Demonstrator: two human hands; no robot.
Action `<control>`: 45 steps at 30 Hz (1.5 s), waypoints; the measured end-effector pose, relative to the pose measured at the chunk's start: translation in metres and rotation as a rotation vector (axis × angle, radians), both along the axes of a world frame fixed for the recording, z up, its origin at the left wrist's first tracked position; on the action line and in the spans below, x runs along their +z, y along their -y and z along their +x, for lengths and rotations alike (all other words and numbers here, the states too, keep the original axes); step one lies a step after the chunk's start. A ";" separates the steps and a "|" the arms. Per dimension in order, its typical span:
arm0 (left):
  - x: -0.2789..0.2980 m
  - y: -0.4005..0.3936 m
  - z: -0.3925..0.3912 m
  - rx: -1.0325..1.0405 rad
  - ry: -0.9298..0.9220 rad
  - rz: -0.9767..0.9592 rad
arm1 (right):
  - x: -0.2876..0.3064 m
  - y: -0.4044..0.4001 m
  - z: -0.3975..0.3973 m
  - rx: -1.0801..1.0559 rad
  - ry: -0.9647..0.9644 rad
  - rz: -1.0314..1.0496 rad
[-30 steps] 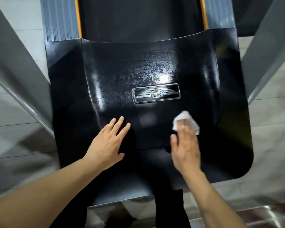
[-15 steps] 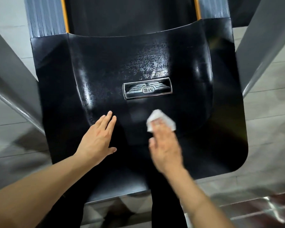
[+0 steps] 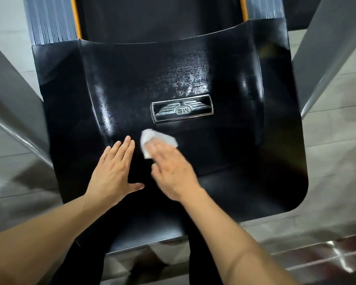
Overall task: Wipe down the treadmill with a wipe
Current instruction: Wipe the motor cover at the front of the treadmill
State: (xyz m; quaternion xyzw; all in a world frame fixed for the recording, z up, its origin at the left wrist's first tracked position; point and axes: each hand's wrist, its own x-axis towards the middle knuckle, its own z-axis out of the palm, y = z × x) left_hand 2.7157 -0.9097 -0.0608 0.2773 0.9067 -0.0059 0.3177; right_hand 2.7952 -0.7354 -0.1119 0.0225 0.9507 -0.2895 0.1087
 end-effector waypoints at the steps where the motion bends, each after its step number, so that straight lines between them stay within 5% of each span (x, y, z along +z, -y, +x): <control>1: 0.000 0.000 0.000 -0.009 0.005 -0.003 | -0.003 -0.021 0.004 -0.103 -0.002 0.037; 7: 0.002 0.003 0.000 0.014 0.045 0.046 | -0.005 -0.082 -0.001 -0.738 0.125 0.239; 9: 0.003 0.000 0.000 0.015 0.049 0.042 | -0.006 -0.049 -0.024 -0.640 0.046 0.191; 13: -0.001 0.000 0.000 0.013 0.037 0.030 | -0.005 0.036 -0.044 -0.124 0.022 0.026; 16: -0.002 -0.002 0.000 -0.003 0.051 0.004 | -0.005 0.016 -0.044 0.002 -0.007 -0.025; 23: 0.001 -0.017 0.002 0.035 -0.077 -0.024 | -0.005 -0.164 0.009 -0.541 0.136 0.274; 26: -0.003 -0.038 0.002 0.014 -0.125 0.039 | -0.003 -0.157 0.006 -0.641 0.124 0.294; 32: -0.020 -0.097 -0.003 -0.086 -0.139 0.133 | 0.009 -0.040 0.038 -0.100 -0.001 -0.025; 39: -0.040 -0.129 -0.020 -0.165 -0.107 0.074 | 0.007 -0.160 0.078 -0.390 0.077 0.265; 45: -0.057 -0.128 -0.016 -0.159 -0.091 0.066 | -0.008 -0.231 -0.038 -0.267 0.145 0.293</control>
